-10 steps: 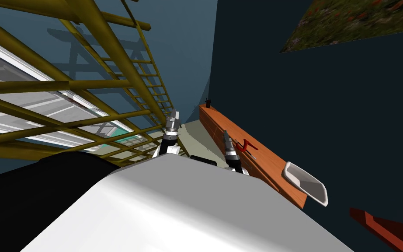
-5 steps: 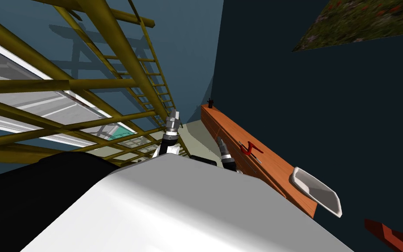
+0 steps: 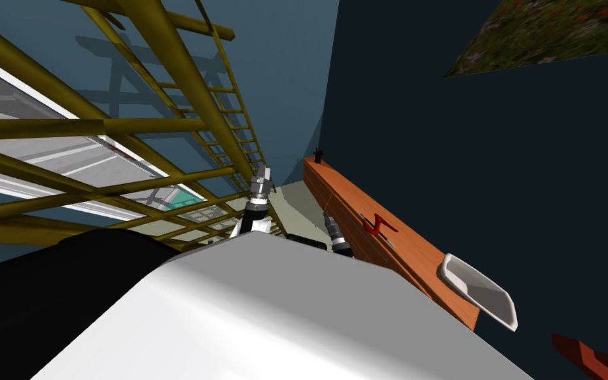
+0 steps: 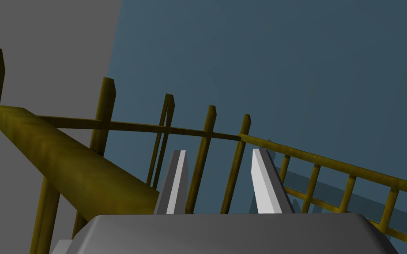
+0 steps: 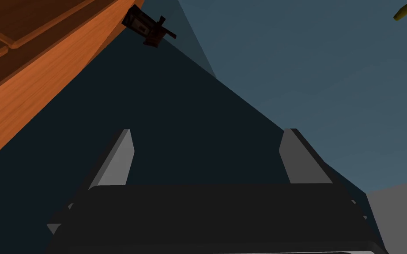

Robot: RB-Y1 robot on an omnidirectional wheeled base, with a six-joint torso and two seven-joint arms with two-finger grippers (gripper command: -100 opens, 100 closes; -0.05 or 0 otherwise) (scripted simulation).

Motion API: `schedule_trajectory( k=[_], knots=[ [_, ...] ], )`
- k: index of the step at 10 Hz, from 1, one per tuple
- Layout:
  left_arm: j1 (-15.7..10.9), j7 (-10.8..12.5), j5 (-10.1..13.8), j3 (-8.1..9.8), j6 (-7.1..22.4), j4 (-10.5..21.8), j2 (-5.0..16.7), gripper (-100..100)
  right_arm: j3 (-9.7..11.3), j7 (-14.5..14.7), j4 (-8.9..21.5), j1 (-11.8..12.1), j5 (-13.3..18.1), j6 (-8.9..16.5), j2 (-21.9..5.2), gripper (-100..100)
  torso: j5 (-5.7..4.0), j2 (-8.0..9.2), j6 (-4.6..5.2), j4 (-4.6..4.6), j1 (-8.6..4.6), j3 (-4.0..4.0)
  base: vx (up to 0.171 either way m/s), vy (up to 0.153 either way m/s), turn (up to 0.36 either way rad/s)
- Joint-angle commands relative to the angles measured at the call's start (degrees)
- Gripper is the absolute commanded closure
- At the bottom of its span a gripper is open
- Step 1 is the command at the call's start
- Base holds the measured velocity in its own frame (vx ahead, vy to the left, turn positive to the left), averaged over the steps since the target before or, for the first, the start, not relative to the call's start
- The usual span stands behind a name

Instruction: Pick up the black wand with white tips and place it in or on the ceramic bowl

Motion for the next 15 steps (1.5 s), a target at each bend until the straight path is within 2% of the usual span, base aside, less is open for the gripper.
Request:
schedule_trajectory(
  k=[1, 6, 15],
  knots=[
    [0.0, 0.0, 0.0, 0.0, 0.0, 0.0, 0.0, 0, 0.07, 0.09, 0.22, -0.01, 0.07, -0.16, 0.15, -100, 0.0, 0.0, 0.0, 0.0, 0.0, 0.0, 0.005, -0.005, 0.017],
    [0.0, 0.0, 0.0, 0.0, 0.0, 0.0, 0.0, 0, 0.07, 0.09, 0.22, -0.01, 0.07, -0.16, 0.15, -100, 0.01, 0.02, 0.0, 0.01, 0.04, 0.02, -0.002, 0.002, -0.007],
    [0.0, 0.0, 0.0, 0.0, 0.0, 0.0, 0.0, 0, 4.43, 2.19, 11.28, -1.27, -0.3, 2.05, -12.83, -100, -0.03, -0.16, 0.0, -0.03, -0.12, -0.09, 0.038, -0.04, 0.088]
  ],
)
